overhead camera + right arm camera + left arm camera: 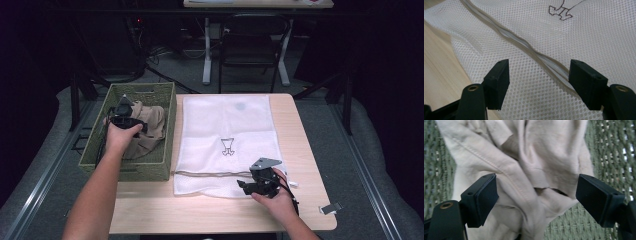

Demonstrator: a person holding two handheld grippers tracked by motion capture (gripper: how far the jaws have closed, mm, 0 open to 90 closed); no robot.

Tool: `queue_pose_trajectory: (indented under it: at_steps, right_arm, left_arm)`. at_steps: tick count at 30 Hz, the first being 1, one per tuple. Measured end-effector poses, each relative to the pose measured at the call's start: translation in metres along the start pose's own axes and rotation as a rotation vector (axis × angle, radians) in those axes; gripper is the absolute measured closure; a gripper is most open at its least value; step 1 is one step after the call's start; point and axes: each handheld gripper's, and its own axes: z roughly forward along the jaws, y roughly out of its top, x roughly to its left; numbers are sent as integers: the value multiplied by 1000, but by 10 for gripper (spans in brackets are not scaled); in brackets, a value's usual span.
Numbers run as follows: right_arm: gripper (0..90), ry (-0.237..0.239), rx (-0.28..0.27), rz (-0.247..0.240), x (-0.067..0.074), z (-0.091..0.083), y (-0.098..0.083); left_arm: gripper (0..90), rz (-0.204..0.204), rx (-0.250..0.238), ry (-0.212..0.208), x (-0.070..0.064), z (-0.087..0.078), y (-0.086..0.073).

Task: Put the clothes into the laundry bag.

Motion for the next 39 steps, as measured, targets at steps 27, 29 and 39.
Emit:
queue_pose_trajectory:
  at_steps: [27,29,39]
  right_arm:
    - [329,-2,2,-4,0,1,0]
    - [329,-2,3,-3,0,1,0]
    - [330,-2,4,-3,0,1,0]
  left_arm:
    - [180,-53,35,33,26,10,-1]
    - [180,-55,31,24,28,11,-2]
    - [178,-63,27,17,35,15,-2]
